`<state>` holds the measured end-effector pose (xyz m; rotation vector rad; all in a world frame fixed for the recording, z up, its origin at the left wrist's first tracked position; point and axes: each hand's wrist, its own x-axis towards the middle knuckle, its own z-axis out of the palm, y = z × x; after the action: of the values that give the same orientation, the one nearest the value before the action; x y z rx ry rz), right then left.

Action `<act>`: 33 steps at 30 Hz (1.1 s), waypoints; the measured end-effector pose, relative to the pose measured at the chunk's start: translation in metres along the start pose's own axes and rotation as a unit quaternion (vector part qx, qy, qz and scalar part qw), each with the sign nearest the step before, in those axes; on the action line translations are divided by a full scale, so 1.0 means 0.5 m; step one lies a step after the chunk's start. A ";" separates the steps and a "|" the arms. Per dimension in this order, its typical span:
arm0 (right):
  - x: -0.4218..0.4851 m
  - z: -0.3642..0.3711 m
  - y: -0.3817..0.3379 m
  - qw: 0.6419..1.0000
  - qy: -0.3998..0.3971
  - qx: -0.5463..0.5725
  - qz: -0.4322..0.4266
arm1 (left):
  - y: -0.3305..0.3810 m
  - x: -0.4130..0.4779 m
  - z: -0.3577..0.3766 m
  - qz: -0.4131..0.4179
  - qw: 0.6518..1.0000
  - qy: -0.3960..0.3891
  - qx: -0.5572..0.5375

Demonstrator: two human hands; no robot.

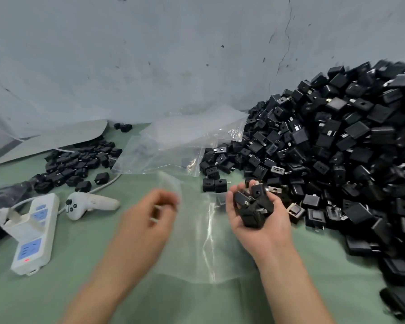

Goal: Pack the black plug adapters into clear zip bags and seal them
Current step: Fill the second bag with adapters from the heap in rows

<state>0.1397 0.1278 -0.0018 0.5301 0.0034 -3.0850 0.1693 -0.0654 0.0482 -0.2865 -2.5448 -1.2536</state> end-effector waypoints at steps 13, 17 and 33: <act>-0.001 -0.006 0.035 0.992 -0.003 -0.126 0.019 | 0.067 -0.023 0.120 0.157 0.957 -0.180 0.166; -0.006 -0.002 0.032 0.997 0.001 -0.075 0.035 | 0.028 -0.031 0.116 0.118 0.970 -0.169 0.131; -0.036 0.009 -0.039 0.995 0.013 -0.082 -0.049 | -0.204 -0.020 -0.053 -0.323 0.908 -0.016 -0.265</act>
<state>0.1548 0.1474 0.0086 0.5791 0.2902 -3.1333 0.1523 -0.1484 -0.0155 0.4868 -2.3412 -2.1884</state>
